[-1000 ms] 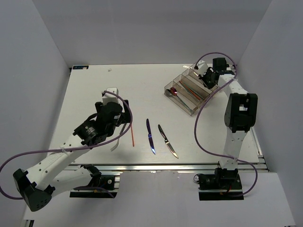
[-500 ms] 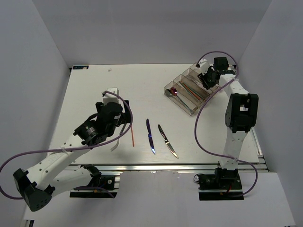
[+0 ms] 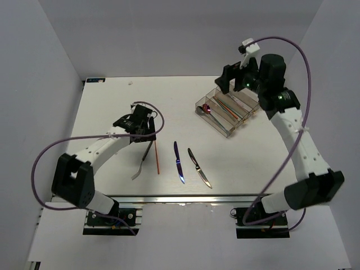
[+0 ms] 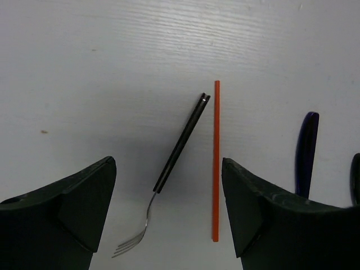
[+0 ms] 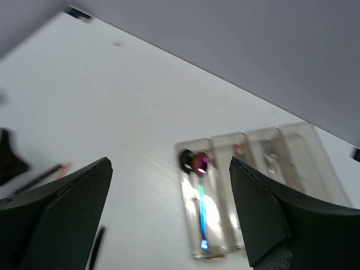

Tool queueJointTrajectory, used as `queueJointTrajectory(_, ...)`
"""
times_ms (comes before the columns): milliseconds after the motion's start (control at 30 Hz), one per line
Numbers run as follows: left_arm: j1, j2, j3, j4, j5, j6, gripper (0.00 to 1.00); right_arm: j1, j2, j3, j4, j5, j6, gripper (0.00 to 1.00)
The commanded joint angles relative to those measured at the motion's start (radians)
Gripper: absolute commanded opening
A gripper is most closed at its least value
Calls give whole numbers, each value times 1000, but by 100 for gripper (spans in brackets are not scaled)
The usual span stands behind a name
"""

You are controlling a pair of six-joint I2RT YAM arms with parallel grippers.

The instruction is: Sort the eating utensils into containers

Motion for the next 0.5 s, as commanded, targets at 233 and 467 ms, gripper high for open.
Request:
queueJointTrajectory(233, 53, 104, -37, 16, 248, 13, 67, 111, -208, -359, 66, -110, 174, 89)
queueJointTrajectory(467, 65, 143, -130, 69, 237, -46, 63, 131, -246, -363, 71, -145, 188, 89)
